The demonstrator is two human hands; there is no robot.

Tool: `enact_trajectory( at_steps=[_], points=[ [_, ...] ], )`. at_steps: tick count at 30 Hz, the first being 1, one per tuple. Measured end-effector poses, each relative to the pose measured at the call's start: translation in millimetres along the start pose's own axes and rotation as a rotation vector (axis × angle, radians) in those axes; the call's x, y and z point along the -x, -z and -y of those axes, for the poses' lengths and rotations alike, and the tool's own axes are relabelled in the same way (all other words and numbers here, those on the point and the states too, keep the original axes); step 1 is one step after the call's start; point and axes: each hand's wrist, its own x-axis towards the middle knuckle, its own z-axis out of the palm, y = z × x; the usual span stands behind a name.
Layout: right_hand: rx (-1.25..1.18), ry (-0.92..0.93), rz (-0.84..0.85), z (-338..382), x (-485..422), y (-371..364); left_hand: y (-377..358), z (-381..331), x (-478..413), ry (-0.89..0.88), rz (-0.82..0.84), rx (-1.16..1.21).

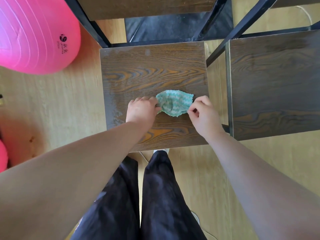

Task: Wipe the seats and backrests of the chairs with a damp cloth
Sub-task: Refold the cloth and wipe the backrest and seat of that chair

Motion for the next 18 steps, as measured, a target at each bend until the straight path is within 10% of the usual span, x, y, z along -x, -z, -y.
enact_trajectory(
  at_steps=[18],
  points=[
    [-0.270,-0.240,0.087,46.6,-58.0,69.0,78.6,38.9,-13.2,0.248,0.035,0.254]
  ],
)
